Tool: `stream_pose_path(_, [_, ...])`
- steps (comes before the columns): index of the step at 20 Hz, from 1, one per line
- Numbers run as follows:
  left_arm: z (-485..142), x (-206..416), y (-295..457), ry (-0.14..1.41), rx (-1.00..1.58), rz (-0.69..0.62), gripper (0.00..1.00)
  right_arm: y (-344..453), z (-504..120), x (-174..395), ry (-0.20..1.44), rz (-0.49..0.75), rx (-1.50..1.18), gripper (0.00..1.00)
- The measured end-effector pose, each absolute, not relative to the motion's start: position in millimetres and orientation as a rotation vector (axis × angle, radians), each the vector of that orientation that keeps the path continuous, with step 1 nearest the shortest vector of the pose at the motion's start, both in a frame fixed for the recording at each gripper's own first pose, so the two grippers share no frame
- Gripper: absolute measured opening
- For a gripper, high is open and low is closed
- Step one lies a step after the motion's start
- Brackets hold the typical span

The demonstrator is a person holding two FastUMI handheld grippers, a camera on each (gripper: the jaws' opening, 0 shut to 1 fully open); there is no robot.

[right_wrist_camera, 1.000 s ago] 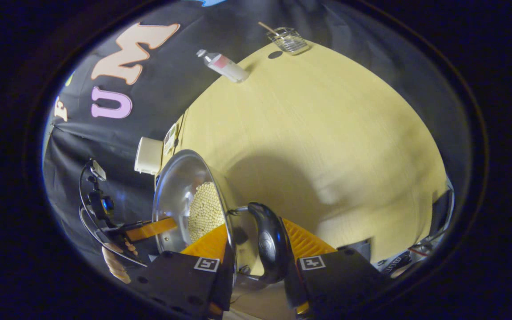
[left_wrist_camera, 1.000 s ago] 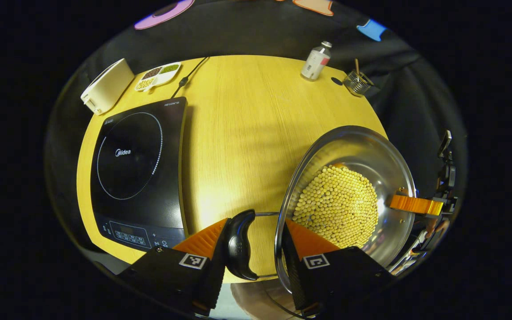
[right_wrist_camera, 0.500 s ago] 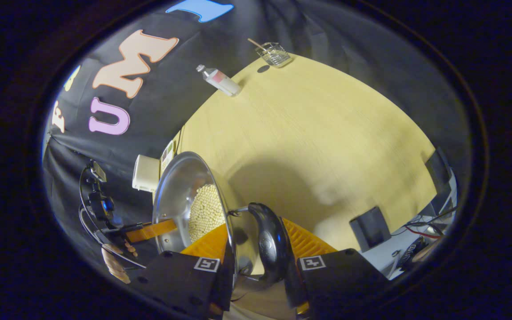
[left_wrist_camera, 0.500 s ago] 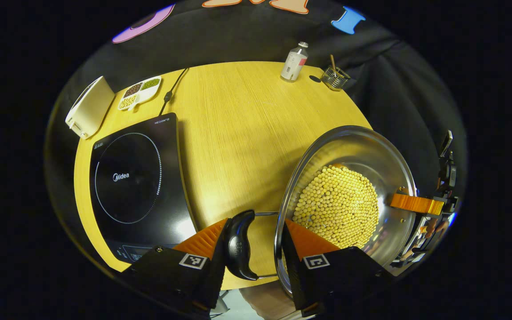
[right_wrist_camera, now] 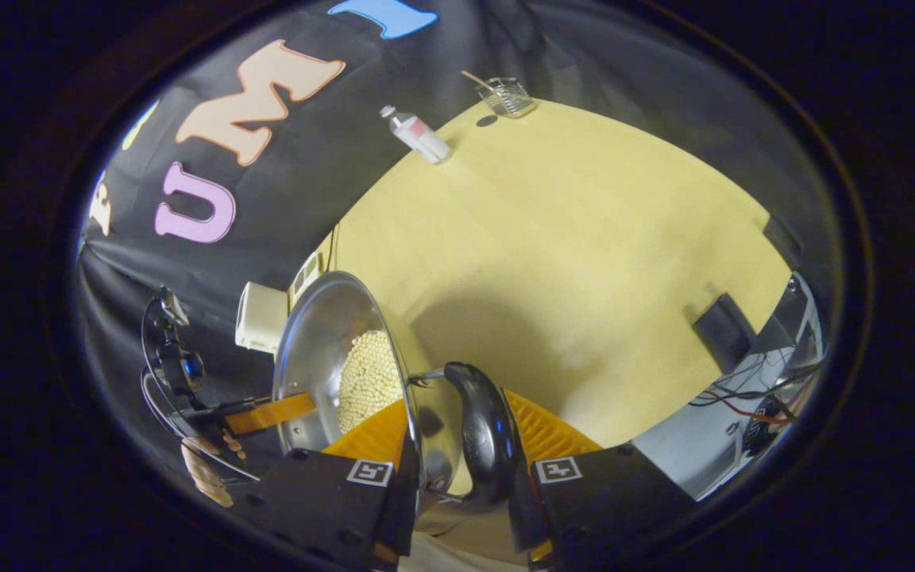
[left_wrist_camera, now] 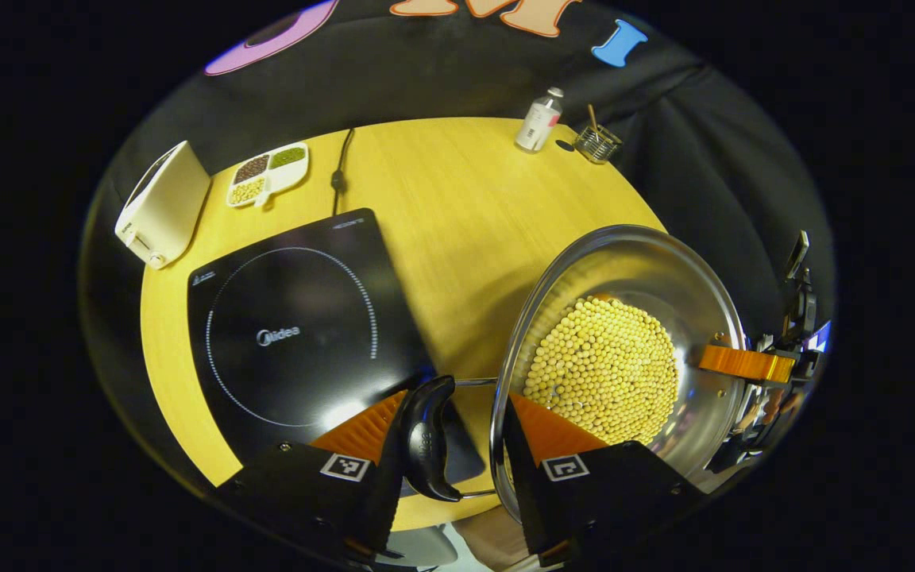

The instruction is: First push the handle of the pot to place it horizontally, then grasp the pot with both hands and set it on the induction cooktop.

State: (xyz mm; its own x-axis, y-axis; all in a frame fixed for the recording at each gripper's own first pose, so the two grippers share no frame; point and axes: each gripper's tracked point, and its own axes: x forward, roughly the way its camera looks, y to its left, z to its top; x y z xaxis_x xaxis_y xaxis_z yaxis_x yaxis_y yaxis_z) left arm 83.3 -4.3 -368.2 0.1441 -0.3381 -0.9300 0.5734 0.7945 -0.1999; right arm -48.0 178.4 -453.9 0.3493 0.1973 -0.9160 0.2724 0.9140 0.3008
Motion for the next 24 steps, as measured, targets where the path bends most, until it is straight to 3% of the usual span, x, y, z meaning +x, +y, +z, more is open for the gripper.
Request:
stream_pose_path(13, [-359.8, 131.5, 144.9, 1.189, 0.177, -0.498, 0.64, 337.0, -493.1, -42.5, 1.257, 0.107, 0.387, 0.5])
stream_pose_path(14, [-359.9, 136.1, 152.1, 1.182, 0.177, -0.486, 0.64, 346.7, -497.4, -38.8, 1.26, 0.115, 0.386, 0.45])
stream_pose_path(18, [-362.0, 156.7, 177.3, 1.156, 0.186, -0.445, 0.64, 377.6, -510.8, -25.9, 1.27, 0.144, 0.389, 0.5])
stream_pose_path(19, [-364.6, 163.7, 181.9, 1.144, 0.188, -0.433, 0.65, 386.3, -515.3, -21.8, 1.273, 0.151, 0.398, 0.44])
stream_pose_path(20, [-365.3, 170.4, 186.7, 1.13, 0.19, -0.422, 0.64, 393.5, -520.0, -15.6, 1.276, 0.159, 0.407, 0.44])
stream_pose_path(21, [-367.3, 177.4, 190.1, 1.117, 0.193, -0.412, 0.64, 400.2, -526.1, -11.4, 1.279, 0.164, 0.414, 0.5])
stream_pose_path(24, [-376.4, 193.2, 201.1, 1.106, 0.19, -0.388, 0.64, 415.0, -538.1, 3.2, 1.271, 0.168, 0.41, 0.5])
